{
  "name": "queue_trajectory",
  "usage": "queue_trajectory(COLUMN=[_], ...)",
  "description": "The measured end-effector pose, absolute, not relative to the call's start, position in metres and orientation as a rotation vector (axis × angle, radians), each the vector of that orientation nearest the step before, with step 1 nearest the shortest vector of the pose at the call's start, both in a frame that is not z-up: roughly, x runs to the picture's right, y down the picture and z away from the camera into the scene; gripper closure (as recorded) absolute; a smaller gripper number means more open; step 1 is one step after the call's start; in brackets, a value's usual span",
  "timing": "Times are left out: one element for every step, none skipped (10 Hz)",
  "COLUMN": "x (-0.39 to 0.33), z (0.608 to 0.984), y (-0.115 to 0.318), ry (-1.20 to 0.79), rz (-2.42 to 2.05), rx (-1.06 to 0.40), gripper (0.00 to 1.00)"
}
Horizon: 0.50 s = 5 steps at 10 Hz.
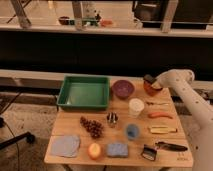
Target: Wipe red bowl with eraser
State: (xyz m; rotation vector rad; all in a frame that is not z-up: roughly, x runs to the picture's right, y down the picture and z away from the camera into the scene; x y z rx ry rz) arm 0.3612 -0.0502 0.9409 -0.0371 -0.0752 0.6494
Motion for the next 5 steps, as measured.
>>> queue_trajectory(x=[0.359, 0.354, 0.352, 0.355, 0.358], z=[0.938, 0.935, 0.928, 0.92, 0.913], y=[-0.048, -0.043, -0.036, -0.029, -0.023], ry=[-0.078, -0.081, -0.08, -0.073, -0.067], rz=[0.646, 0.64, 0.641, 0.644, 0.649], rx=[-0.043, -0.052, -0.063, -0.065, -0.066], gripper=[0.91, 0.91, 0.91, 0.91, 0.91])
